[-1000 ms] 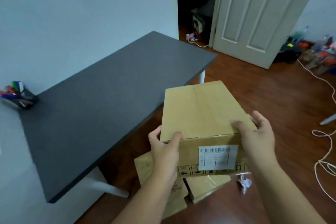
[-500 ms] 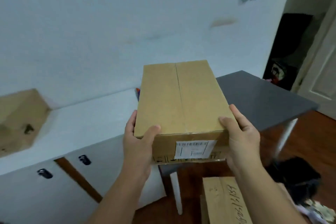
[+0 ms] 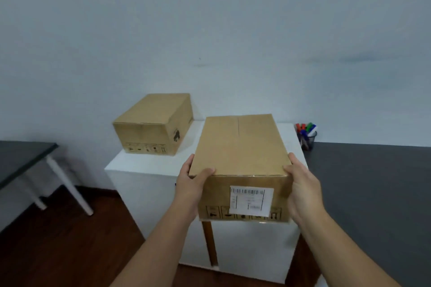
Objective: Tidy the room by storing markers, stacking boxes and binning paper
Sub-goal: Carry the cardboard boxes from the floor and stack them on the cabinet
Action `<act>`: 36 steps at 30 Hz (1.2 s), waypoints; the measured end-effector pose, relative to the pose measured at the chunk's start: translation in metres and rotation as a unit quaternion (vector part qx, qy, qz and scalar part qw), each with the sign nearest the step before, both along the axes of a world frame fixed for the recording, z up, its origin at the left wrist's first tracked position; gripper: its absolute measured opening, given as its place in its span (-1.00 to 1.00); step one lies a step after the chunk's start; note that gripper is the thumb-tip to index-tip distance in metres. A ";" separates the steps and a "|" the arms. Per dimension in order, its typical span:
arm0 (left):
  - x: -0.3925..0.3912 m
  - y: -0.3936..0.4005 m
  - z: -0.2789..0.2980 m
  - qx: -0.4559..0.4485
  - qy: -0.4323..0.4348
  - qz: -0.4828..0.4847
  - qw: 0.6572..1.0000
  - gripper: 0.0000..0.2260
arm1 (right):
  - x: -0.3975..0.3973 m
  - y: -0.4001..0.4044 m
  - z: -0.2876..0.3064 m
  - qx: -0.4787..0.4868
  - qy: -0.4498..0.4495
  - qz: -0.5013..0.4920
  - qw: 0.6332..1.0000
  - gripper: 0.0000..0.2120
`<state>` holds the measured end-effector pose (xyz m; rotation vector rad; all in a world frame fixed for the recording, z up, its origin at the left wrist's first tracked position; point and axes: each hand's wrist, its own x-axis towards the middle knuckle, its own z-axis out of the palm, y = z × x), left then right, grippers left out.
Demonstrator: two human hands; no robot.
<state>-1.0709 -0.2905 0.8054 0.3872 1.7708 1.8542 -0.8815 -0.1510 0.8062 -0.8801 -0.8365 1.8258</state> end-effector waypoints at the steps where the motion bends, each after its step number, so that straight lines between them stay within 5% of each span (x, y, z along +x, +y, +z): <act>1: -0.014 0.003 -0.008 -0.024 0.017 -0.004 1.000 -0.35 | -0.014 0.004 -0.011 0.002 -0.013 0.007 1.000 -0.61; 6: -0.088 0.037 -0.021 -0.097 0.104 0.004 0.990 -0.29 | -0.091 0.045 -0.034 0.094 -0.096 0.089 0.987 -0.71; 10: -0.148 0.070 -0.009 -0.268 0.205 0.151 0.929 0.13 | -0.149 0.087 -0.023 0.185 -0.188 0.151 0.953 -0.80; 13: -0.182 0.088 -0.007 -0.328 0.186 0.178 0.909 0.31 | -0.184 0.107 -0.022 0.220 -0.225 0.155 0.937 -0.76; 20: -0.247 0.120 -0.008 -0.308 0.107 0.131 0.936 0.33 | -0.250 0.121 -0.023 0.230 -0.237 0.136 0.934 -0.79; 31: -0.253 0.125 -0.039 -0.153 0.168 0.154 0.962 0.07 | -0.289 0.108 -0.040 0.207 -0.235 0.070 0.947 -0.87; 36: -0.249 0.110 -0.041 -0.169 0.197 0.136 0.956 0.03 | -0.284 0.102 -0.030 0.159 -0.228 0.047 0.959 -0.53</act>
